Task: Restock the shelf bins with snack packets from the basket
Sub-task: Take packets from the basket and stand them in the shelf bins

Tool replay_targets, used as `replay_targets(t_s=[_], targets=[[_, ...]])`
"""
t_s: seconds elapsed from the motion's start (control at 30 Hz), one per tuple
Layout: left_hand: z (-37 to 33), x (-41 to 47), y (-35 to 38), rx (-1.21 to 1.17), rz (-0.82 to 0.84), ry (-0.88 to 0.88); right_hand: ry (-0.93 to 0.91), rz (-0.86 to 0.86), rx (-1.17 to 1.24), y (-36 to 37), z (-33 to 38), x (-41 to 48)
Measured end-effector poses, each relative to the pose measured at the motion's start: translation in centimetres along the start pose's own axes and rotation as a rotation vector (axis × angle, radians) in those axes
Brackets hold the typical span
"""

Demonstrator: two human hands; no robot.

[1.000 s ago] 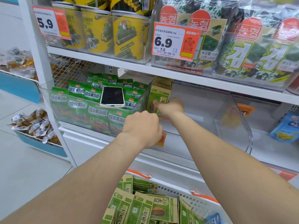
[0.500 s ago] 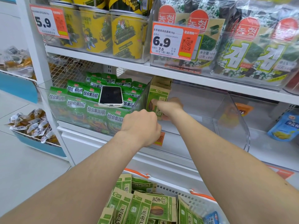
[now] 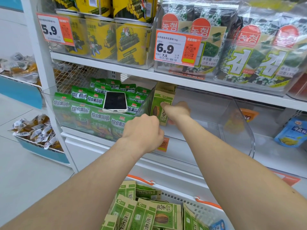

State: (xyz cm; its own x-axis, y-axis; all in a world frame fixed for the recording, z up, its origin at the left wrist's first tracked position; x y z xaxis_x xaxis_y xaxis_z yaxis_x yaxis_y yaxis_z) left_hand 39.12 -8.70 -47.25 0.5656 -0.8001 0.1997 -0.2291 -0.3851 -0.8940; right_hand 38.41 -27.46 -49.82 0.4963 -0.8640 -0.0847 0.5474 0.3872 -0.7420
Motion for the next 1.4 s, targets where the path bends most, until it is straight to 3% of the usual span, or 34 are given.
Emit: replay_targets(t_s=[0.77, 0.97, 1.03, 1.13, 1.2, 1.3, 1.4], targets=[[-0.1, 0.4, 0.2, 0.015, -0.016, 0.028, 0.013, -0.009, -0.023, -1.0, 0.4, -1.6], [-0.2, -0.1, -0.6, -0.030, -0.044, 0.014, 0.047, -0.029, -0.131, -2.4, -0.2, -2.7], [-0.3, -0.3, -1.2, -0.073, -0.100, 0.033, -0.027, -0.094, -0.247, -3.0, -0.6, -3.9], [-0.1, -0.7, -2.2, -0.132, -0.153, -0.014, -0.339, -0.176, -0.319, -4.0, -0.6, -7.3], [0.4, -1.2, -2.2, -0.127, -0.052, -0.102, -0.604, -0.220, -0.361, -4.5, -0.7, -10.1], [1.1, -2.8, -0.9, -0.099, 0.283, -0.177, -0.917, -0.281, -0.542, -4.6, -1.6, -14.5], [1.6, -5.2, 1.3, -0.110, 0.724, -0.315, -1.056, -0.088, -0.821, -2.7, -3.2, -17.9]])
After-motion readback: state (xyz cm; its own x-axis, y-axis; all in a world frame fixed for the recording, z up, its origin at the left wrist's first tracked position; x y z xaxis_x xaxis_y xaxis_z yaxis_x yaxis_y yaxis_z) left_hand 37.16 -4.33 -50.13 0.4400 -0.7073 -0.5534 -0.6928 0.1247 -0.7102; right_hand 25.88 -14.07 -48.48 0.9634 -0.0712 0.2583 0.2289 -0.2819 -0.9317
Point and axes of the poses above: each hand's wrist, its own x-axis towards the middle knuckle, its own y-axis out of the palm, z = x × y, the point moved 3 cm from there along x, towards the middle knuckle, and after that the axes turned 14 degrees about -x, right-handed, at the moved point
